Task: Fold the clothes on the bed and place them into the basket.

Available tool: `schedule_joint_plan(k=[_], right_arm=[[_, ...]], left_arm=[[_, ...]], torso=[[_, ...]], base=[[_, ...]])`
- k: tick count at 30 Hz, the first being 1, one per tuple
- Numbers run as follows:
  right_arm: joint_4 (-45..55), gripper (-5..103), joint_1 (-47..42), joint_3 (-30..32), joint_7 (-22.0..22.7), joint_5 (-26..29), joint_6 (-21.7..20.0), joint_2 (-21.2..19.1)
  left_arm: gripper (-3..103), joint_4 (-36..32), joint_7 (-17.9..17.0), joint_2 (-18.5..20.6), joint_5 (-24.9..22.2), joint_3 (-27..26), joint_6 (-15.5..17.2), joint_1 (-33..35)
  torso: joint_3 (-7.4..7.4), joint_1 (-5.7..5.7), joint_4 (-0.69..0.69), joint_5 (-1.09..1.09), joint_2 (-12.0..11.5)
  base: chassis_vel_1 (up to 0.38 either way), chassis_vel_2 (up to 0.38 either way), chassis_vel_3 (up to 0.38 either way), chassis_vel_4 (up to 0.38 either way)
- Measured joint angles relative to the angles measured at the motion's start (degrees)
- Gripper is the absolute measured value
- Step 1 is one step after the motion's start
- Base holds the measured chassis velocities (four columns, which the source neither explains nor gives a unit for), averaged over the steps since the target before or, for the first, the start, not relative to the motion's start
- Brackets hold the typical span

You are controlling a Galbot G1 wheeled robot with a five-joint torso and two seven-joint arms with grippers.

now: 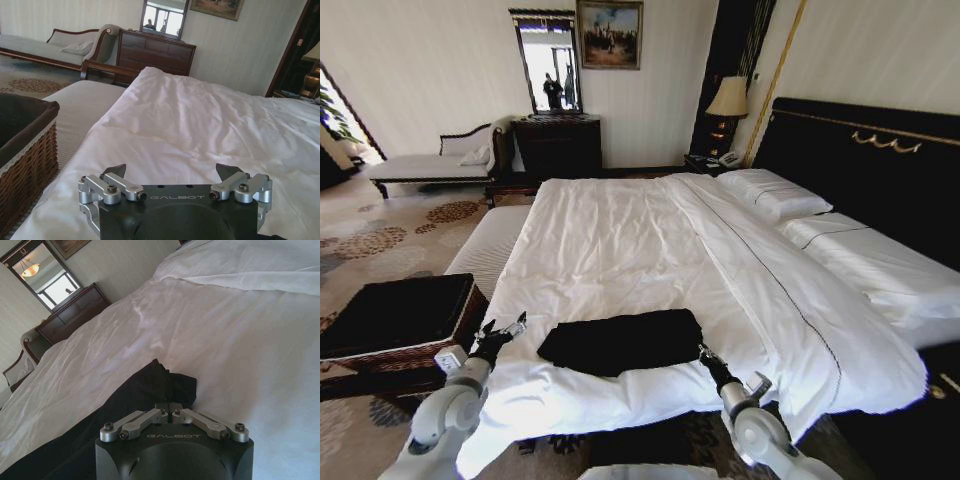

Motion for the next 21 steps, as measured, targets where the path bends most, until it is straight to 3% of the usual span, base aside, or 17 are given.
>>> schedule_joint_plan(k=[12,21], right_arm=[[2.41,0,-2.35,2.88,3.43,2.96,-3.21,-2.99],[1.87,0,-1.95,2.02,4.64,0.64,-4.06,-2.62]], left_arm=[[100,0.59,0.24,0.0,0.14,-0.11,-0.45,0.05],[100,1.5,0.28,-0.04,0.23,0.07,-0.63,-0.09]], torso=[[0.0,0.0,0.0,0.0,-0.01],[0.0,0.0,0.0,0.0,0.0]], base=[[0.0,0.0,0.0,0.0],[0.0,0.0,0.0,0.0]])
